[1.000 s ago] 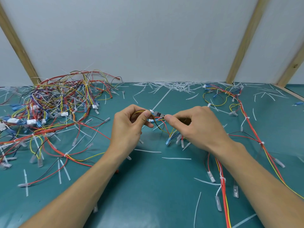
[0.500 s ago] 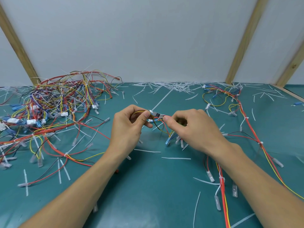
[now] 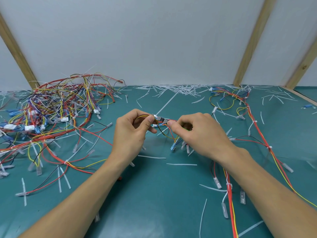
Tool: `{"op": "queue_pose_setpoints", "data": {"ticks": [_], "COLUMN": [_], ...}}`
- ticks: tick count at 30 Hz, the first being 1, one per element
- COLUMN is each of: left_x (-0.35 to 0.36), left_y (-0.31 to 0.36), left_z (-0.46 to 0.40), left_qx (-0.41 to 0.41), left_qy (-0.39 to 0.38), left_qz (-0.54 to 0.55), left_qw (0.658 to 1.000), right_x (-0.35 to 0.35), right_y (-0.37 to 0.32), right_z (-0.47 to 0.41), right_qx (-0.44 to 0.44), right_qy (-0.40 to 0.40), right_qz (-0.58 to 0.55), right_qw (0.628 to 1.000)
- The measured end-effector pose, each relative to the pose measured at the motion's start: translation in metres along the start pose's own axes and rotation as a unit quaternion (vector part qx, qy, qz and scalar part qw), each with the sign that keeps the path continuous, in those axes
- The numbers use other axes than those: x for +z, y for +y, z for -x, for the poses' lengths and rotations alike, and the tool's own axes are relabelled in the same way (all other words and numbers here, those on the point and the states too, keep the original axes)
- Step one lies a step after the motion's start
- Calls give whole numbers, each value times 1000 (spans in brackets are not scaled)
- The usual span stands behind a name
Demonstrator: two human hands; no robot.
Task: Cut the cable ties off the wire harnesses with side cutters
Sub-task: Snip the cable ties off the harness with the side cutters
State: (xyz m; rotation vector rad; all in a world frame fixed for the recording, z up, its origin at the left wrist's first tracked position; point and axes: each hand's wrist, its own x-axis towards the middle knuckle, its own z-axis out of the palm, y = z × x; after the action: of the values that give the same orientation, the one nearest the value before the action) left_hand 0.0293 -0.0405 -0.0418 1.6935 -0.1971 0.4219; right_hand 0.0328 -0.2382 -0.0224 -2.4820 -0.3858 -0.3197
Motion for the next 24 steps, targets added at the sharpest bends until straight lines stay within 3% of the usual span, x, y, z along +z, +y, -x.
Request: {"op": "queue_pose_setpoints", "data": {"ticks": [24], "left_x": [-1], "left_y": [1], "left_z": [0], "left_qx": [-4], "left_qy": [2], "left_qz": [13], "left_qw": [1000], "right_x": [0], "right_y": [-3], "right_z": [2], "right_qx": [-11], "right_qy": [8], "right_qz": [-44], "right_qw": [999]}}
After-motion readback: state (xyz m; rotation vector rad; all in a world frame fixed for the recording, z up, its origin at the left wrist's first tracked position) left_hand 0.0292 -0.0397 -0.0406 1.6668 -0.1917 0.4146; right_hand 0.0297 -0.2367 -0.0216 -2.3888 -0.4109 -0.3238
